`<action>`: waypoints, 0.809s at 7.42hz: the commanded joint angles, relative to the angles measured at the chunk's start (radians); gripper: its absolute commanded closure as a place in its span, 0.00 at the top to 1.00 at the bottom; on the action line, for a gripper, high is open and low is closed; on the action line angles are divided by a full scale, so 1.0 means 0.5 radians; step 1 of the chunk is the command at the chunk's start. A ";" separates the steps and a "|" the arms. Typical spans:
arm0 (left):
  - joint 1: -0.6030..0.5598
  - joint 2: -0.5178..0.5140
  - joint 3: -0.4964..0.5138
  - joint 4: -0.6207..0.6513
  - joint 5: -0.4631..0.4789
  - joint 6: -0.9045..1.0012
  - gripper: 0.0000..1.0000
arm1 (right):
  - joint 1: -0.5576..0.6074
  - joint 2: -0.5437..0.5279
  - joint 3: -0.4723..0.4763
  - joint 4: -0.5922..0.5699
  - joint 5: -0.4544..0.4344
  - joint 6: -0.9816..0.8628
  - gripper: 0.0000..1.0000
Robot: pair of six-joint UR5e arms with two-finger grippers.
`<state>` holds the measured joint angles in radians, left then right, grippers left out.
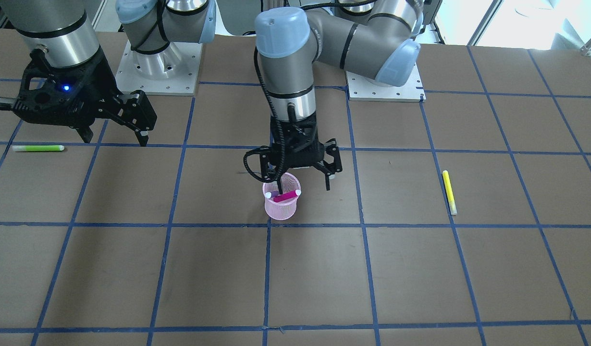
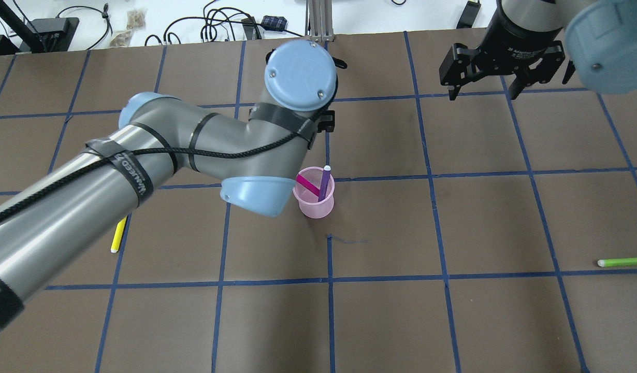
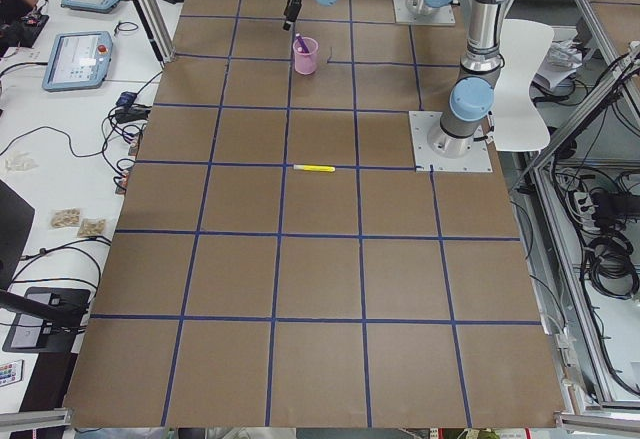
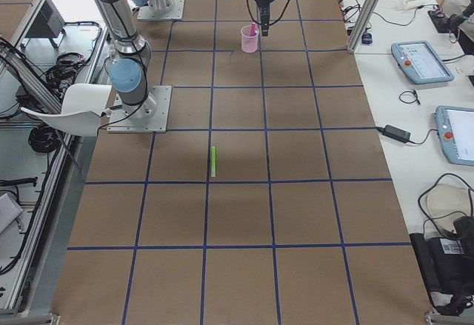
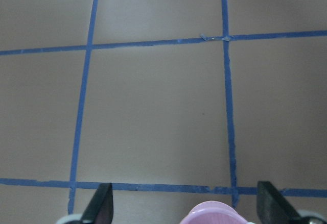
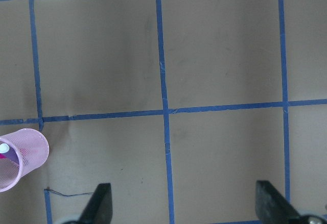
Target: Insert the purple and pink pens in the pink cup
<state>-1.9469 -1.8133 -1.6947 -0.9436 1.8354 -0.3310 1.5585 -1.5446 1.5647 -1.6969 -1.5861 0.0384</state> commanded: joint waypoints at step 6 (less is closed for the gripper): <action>0.985 0.441 0.156 -1.271 -0.477 0.855 1.00 | 0.009 0.021 -0.107 0.034 -0.009 0.043 1.00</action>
<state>-1.4942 -1.6352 -1.6043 -1.4910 1.5771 0.0758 1.5620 -1.5382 1.5304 -1.6839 -1.5891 0.0567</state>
